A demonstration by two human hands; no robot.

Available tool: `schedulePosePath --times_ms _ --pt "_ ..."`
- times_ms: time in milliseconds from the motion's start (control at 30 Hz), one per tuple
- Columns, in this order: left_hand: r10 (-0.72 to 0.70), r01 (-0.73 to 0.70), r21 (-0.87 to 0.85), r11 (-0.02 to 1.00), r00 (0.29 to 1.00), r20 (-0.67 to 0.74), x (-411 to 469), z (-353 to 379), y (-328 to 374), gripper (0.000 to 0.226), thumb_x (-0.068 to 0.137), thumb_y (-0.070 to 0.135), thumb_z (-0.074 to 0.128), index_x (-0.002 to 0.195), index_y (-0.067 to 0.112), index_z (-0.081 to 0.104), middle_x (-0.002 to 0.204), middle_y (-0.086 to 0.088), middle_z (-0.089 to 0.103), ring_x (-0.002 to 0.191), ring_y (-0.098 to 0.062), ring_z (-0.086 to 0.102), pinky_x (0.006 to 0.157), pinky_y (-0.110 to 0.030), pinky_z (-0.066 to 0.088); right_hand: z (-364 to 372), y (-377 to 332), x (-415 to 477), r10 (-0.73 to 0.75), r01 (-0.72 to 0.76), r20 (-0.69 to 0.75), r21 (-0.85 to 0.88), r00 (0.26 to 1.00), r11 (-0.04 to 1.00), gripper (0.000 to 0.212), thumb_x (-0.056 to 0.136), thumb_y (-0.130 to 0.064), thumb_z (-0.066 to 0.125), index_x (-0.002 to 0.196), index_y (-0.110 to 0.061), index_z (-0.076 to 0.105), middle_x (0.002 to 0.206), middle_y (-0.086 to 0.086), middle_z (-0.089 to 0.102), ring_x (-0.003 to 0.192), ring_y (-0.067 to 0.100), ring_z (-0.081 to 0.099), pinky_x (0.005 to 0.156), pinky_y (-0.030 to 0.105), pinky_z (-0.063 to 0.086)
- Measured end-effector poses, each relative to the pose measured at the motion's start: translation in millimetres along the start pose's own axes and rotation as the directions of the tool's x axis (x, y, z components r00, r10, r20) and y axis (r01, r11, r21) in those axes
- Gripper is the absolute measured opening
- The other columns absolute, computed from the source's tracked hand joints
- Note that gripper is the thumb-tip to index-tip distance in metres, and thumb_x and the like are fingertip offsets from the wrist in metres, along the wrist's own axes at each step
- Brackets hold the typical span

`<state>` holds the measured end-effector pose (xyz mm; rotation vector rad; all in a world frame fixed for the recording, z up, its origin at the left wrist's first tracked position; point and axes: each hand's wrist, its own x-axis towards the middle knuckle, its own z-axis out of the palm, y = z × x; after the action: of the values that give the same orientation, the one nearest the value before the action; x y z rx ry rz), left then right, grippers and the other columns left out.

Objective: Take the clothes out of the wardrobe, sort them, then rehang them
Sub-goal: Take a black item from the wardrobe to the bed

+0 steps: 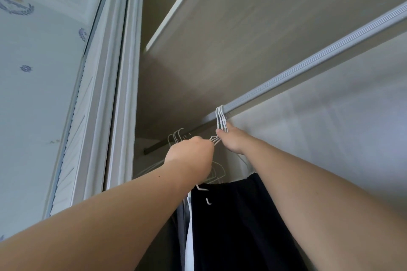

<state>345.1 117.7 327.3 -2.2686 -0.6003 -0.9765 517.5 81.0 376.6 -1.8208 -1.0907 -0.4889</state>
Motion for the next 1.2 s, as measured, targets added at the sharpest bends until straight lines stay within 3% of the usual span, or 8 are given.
schedulePosePath --times_ms 133,233,433,633,767,867,1067,1200 --pt "-0.022 0.022 0.008 1.000 1.000 0.007 -8.8 -7.2 0.7 0.023 0.098 0.017 0.050 0.119 0.021 0.056 0.098 -0.002 0.054 0.081 -0.028 0.055 0.063 -0.036 0.040 -5.6 4.1 -12.7 -0.026 0.025 0.022 0.047 0.999 0.999 0.052 0.102 -0.046 0.034 0.150 -0.027 0.034 0.152 0.007 0.041 0.137 0.028 0.040 0.113 0.044 0.031" --pt "-0.012 0.012 0.035 0.999 1.000 0.012 -20.9 -13.8 1.2 0.023 0.096 0.017 0.053 0.118 0.021 0.056 0.109 -0.002 0.058 0.094 -0.027 0.057 0.068 -0.036 0.036 -8.9 8.9 -31.5 -0.046 0.044 0.032 0.047 0.998 0.998 0.051 0.102 -0.045 0.037 0.150 -0.028 0.034 0.154 0.003 0.039 0.139 0.026 0.038 0.115 0.041 0.029" --pt "0.090 -0.088 0.030 0.996 0.990 -0.109 -63.9 -32.9 -6.6 0.045 0.098 0.042 0.050 0.139 0.024 0.050 0.142 -0.001 0.051 0.135 -0.025 0.039 0.109 -0.041 0.033 -6.0 -0.3 -94.3 -0.130 0.134 -0.041 0.106 0.991 0.985 0.055 0.100 -0.040 0.047 0.151 -0.029 0.031 0.157 -0.002 0.033 0.142 0.020 0.033 0.114 0.036 0.028" --pt "0.110 -0.121 -0.024 0.992 0.955 -0.277 -144.8 -55.6 -31.5 0.055 0.098 0.056 0.036 0.144 0.028 0.046 0.155 0.001 0.042 0.150 -0.025 0.022 0.122 -0.044 0.014 11.2 -34.7 -196.0 -0.293 0.315 -0.132 0.201 0.947 0.928 0.058 0.097 -0.036 0.051 0.149 -0.042 0.026 0.155 -0.015 0.031 0.137 0.001 0.027 0.104 0.023 0.024" --pt "0.056 -0.074 -0.062 0.995 0.965 -0.257 -213.6 -70.5 -56.6 0.061 0.098 0.061 0.027 0.150 0.031 0.035 0.163 -0.002 0.028 0.153 -0.028 0.010 0.122 -0.046 0.002 29.4 -61.3 -268.6 -0.355 0.356 -0.038 0.162 0.934 0.920 0.061 0.094 -0.047 0.050 0.146 -0.052 0.017 0.156 -0.018 0.025 0.145 0.007 0.018 0.115 0.038 0.023" --pt "0.023 -0.050 -0.121 0.991 0.977 -0.212 -274.4 -76.4 -77.2 0.066 0.096 0.065 0.020 0.154 0.033 0.024 0.167 0.001 0.015 0.154 -0.027 0.001 0.120 -0.045 -0.006 50.1 -84.5 -323.0 -0.413 0.405 0.017 0.164 0.911 0.900 0.064 0.096 -0.044 0.050 0.148 -0.049 0.014 0.157 -0.021 0.018 0.143 -0.001 0.009 0.112 0.032 0.014" --pt "-0.182 0.146 -0.242 0.959 0.974 -0.135 -427.0 -78.0 -128.5 0.068 0.098 0.058 0.029 0.156 0.024 0.027 0.167 0.001 0.013 0.154 -0.028 0.001 0.123 -0.052 0.004 115.9 -130.3 -431.7 -0.524 0.534 0.195 -0.001 0.829 0.845 0.072 0.095 -0.052 0.040 0.151 -0.041 -0.003 0.162 -0.012 0.001 0.149 0.012 -0.008 0.118 0.045 -0.001" --pt "-0.317 0.306 -0.198 0.931 0.948 -0.027 -543.5 -77.0 -154.9 0.068 0.099 0.058 0.032 0.157 0.025 0.024 0.167 0.002 0.010 0.154 -0.027 -0.002 0.123 -0.053 0.004 165.6 -162.7 -510.4 -0.538 0.562 0.315 0.018 0.782 0.827 0.073 0.094 -0.059 0.032 0.151 -0.040 -0.009 0.163 -0.010 -0.006 0.149 0.016 -0.014 0.119 0.051 -0.003"
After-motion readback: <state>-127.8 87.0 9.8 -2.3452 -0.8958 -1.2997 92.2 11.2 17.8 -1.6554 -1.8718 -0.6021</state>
